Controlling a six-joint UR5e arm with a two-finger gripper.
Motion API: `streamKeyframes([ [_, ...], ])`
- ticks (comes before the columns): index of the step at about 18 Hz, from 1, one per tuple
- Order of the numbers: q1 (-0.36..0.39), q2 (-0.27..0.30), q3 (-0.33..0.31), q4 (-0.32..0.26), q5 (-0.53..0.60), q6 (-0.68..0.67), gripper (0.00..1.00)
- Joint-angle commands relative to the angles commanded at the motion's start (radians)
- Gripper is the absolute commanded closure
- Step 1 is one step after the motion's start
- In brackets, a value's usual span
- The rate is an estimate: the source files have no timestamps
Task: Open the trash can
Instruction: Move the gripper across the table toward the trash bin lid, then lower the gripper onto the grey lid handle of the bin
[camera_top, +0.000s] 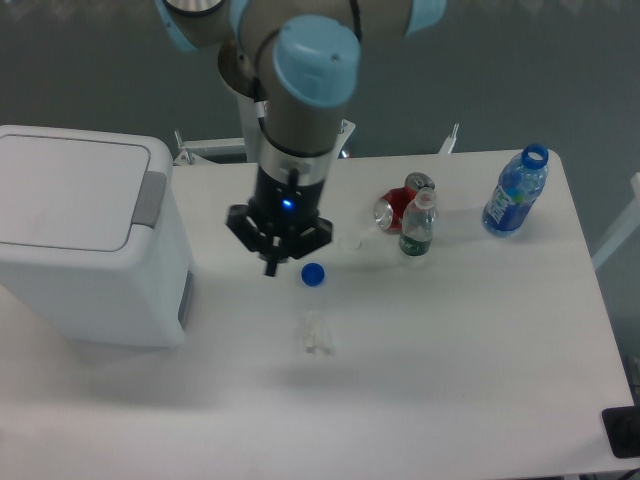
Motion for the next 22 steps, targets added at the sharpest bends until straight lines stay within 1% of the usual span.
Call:
streamKeyframes([
  [3, -0.005, 0.040, 0.000, -0.002, -0.051, -0.015, 1.00],
  [7, -0.009, 0.080, -0.003, -0.035, -0.091, -0.025, 1.00],
  [10, -0.020, 0.091, -0.003, -0.089, -0.118, -0.025, 1.00],
  [11, -0.020, 0.095, 0.000, -0.097, -0.121, -0.023, 1.00],
  [19, -0.046, 0.106, -0.003, -0.103, -0.138, -0.026, 1.00],
  [22, -0.057, 0.104, -0.005, -0.115, -0.138, -0.026, 1.00],
])
